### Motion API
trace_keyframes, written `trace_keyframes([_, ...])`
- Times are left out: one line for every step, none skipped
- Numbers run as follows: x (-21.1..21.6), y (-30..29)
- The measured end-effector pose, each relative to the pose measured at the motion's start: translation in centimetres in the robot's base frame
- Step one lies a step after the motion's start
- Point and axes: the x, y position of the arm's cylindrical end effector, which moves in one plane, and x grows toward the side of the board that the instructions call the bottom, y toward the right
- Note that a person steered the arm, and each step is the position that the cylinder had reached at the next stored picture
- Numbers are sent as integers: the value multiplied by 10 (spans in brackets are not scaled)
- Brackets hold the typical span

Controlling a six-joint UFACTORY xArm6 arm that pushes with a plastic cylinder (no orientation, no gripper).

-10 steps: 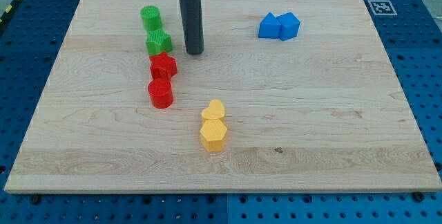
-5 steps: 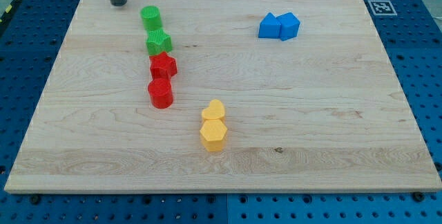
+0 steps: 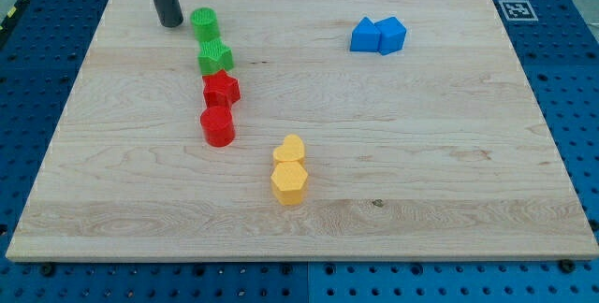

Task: Slightly push the green circle to the right side of the board

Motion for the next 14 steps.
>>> trace_keyframes([0, 0])
trace_keyframes([0, 0])
trace_keyframes([0, 7])
trace_keyframes([0, 20])
trace_keyframes([5, 22])
trace_keyframes([11, 22])
trace_keyframes([14, 22])
trace_keyframes([14, 22])
trace_keyframes([14, 26])
trace_keyframes([14, 28])
trace_keyframes([14, 28])
trace_keyframes([14, 35])
trace_keyframes([16, 38])
trace_keyframes([-5, 26])
